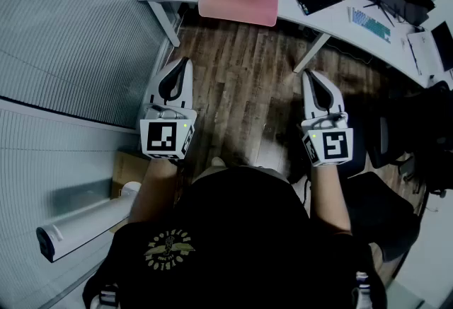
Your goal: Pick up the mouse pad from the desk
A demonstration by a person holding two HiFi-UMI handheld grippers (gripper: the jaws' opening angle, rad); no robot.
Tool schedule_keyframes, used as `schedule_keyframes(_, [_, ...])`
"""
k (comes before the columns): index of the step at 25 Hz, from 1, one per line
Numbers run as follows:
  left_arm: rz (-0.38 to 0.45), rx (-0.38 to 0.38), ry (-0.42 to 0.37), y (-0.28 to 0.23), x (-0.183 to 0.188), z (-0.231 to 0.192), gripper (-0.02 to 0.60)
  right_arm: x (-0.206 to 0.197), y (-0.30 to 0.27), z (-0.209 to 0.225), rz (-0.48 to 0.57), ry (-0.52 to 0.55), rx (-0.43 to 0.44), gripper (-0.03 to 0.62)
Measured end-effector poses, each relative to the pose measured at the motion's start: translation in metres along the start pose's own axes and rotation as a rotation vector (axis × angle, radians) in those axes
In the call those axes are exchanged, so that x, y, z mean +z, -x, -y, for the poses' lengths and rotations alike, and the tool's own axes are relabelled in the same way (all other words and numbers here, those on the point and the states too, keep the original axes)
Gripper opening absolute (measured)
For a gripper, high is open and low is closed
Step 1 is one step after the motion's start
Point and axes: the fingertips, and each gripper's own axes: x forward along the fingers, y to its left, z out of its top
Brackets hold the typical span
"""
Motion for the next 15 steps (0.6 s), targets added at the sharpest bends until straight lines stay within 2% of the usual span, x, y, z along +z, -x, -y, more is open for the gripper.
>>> schedule_keyframes(7, [-0.005, -0.023, 0.002, 0.008, -0.011, -0.049, 0.006, 0.01, -0.023, -0.036, -0.002, 0.001, -0.038, 0.001])
schedule_keyframes(15, [0.005, -0.014, 0.069, 0.005, -0.028, -0.076, 0.006, 0.004, -0.038, -0.046, -0.026, -0.016, -0.049, 0.002])
